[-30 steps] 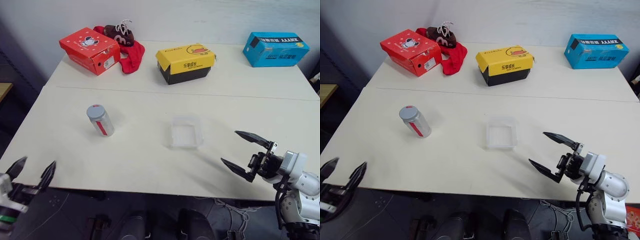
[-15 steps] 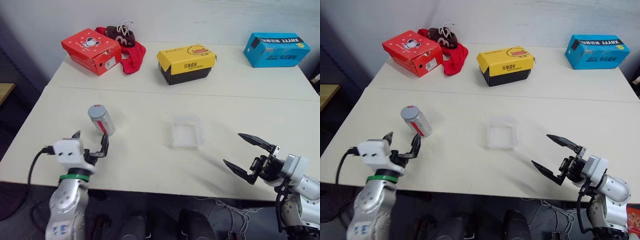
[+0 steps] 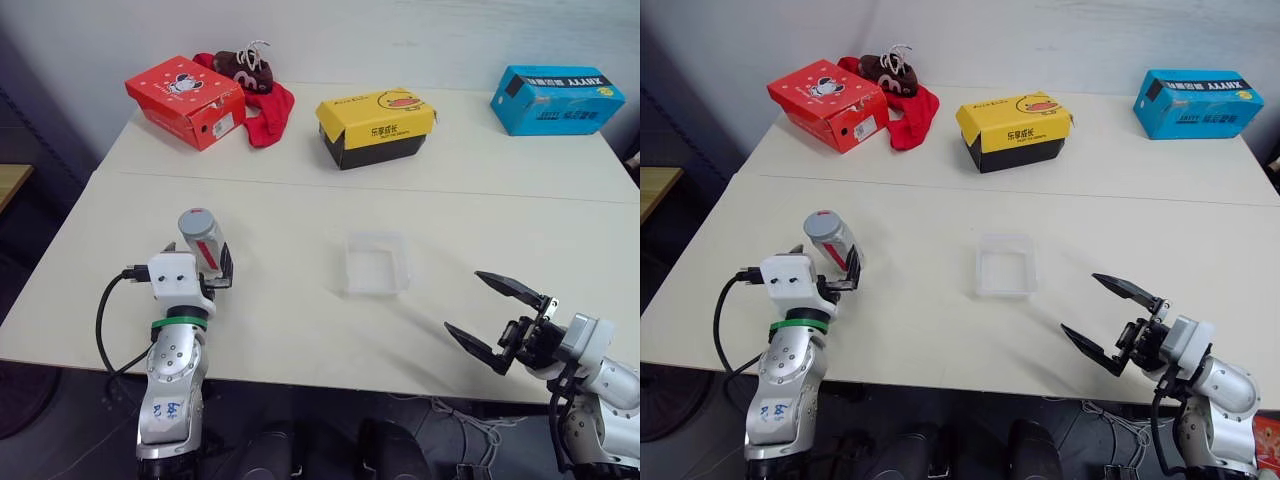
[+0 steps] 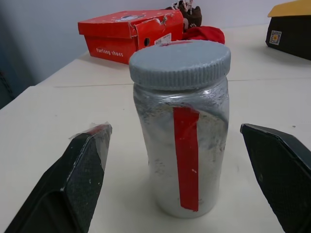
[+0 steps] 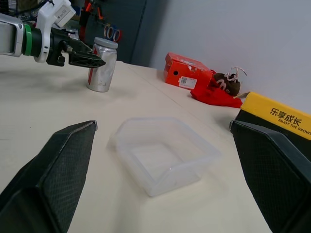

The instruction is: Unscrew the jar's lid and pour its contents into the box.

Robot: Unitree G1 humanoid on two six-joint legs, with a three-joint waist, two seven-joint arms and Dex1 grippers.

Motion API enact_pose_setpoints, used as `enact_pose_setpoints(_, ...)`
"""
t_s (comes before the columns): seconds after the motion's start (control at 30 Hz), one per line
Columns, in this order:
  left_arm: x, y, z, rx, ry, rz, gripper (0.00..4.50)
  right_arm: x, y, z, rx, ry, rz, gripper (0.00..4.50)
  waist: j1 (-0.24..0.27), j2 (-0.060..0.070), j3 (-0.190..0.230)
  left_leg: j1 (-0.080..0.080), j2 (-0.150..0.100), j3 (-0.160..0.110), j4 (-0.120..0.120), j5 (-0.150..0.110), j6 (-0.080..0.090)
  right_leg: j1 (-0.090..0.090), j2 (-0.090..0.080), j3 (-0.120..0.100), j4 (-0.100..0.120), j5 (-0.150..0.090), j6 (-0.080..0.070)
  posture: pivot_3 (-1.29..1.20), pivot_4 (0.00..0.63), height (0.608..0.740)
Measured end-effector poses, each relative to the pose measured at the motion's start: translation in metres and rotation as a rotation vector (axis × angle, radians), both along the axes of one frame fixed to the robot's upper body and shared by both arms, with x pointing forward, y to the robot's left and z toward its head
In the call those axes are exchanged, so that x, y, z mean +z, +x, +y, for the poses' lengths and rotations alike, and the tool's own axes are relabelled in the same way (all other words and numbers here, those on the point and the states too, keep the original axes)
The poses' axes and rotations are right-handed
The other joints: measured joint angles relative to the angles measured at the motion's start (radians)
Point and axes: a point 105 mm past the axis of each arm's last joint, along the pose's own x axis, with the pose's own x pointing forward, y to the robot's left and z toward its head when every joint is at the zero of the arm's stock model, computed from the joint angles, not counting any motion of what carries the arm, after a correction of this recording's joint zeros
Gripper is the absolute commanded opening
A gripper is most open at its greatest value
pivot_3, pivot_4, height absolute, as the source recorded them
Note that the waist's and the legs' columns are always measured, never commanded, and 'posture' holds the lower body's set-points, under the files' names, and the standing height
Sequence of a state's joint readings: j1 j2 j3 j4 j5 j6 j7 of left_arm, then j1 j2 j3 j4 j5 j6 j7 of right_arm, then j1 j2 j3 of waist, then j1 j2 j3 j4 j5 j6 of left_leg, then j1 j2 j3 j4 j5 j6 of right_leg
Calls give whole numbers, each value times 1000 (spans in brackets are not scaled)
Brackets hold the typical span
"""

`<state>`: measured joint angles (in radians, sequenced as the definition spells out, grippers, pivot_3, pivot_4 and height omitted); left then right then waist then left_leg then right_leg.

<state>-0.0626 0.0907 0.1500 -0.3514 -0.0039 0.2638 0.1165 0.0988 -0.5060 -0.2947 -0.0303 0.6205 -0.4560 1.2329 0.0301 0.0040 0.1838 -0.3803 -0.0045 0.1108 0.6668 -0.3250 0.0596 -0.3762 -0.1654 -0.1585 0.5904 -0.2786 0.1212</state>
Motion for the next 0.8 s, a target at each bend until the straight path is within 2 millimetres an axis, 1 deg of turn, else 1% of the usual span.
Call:
enact_pose_setpoints(0.1, 2, 8, 0, 2, 0, -12, 4485, 7, -2, 6, 4, 3, -19, 4500, 0, 0, 0, 0, 0, 0, 0, 0, 0, 0, 0, 0, 0, 0, 0, 0, 150, 740)
enact_pose_setpoints(0.27, -5, 18, 1, 24, 15, 1, 4485, 21, -3, 16, -5, 15, -28, 4500, 0, 0, 0, 0, 0, 0, 0, 0, 0, 0, 0, 0, 0, 0, 0, 0, 150, 740)
enact_pose_setpoints(0.43, -6, 25, 2, 35, 27, 2, 4485, 25, -1, 18, -18, 16, -19, 4500, 2, 0, 0, 0, 0, 0, 0, 0, 0, 0, 0, 0, 1, 0, 0, 0, 150, 740)
enact_pose_setpoints(0.57, -4, 34, 0, 24, 32, -13, 4485, 24, 1, 17, -29, 21, -1, 4500, 6, 0, 0, 0, 0, 0, 0, 1, 1, 0, 0, 0, 1, 0, 0, 0, 150, 740)
enact_pose_setpoints(0.6, -3, 35, 0, 23, 34, -17, 4089, 24, 1, 17, -30, 22, 1, 4500, 6, 0, 0, 0, 0, 0, 0, 1, 2, 0, 0, 0, 1, 0, 0, 0, 150, 740)
enact_pose_setpoints(0.63, -2, 35, 0, 22, 35, -23, 3873, 24, 1, 17, -31, 23, 4, 4500, 6, 0, 0, 0, 0, 0, 0, 1, 3, 0, 0, 0, 1, 0, 0, 0, 150, 740)
enact_pose_setpoints(0.7, -4, 35, 0, 19, 39, -23, 3278, 24, 2, 17, -33, 24, 6, 4500, 6, 0, 0, 0, 0, 0, 0, 2, 3, 0, 1, -1, 1, 0, 0, 0, 150, 740)
enact_pose_setpoints(0.77, -8, 36, 0, 16, 39, -16, 2587, 23, 2, 16, -34, 24, 8, 4500, 6, 0, 0, -1, 0, 0, 0, 2, 4, 0, 1, -1, 1, 0, 0, 0, 150, 740)
enact_pose_setpoints(0.8, -6, 36, -1, 14, 40, -23, 2351, 23, 2, 16, -35, 24, 9, 4500, 6, 0, 0, -1, 0, 0, 0, 2, 4, 0, 1, -1, 1, 0, 0, 0, 150, 740)
